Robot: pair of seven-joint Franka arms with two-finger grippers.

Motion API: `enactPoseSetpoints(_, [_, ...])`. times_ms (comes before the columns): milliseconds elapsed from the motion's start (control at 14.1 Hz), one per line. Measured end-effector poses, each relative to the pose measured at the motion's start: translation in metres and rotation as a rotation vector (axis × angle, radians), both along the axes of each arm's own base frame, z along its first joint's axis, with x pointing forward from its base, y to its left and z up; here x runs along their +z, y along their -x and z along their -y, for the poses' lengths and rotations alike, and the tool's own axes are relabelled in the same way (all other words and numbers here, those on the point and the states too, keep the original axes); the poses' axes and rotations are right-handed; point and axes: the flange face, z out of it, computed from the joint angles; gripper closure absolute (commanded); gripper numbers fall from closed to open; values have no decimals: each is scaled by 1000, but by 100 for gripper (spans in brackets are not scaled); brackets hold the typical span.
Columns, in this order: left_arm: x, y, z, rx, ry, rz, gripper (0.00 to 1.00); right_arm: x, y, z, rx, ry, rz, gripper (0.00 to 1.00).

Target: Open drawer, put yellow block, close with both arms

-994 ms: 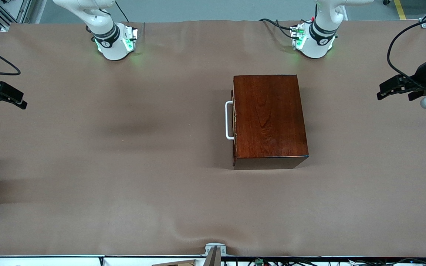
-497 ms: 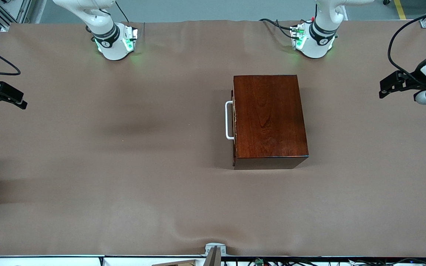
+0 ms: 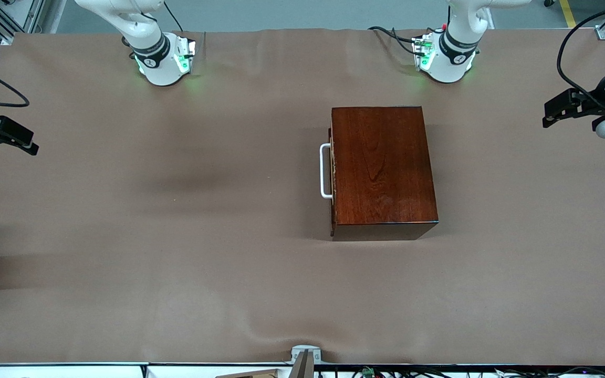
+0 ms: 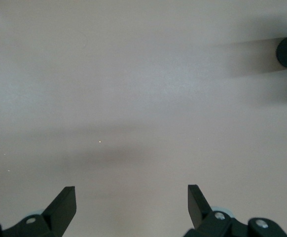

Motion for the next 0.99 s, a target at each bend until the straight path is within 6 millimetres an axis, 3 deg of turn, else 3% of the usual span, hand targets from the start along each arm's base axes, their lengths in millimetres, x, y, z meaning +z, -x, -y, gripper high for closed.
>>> enactPoseSetpoints(426, [-1,3,-9,17,-1,-23,0,0,0,0,0,0,0,0])
enactPoseSetpoints(994, [9,1,3,-2,-1,10,0,0,0,0,0,0,0,0])
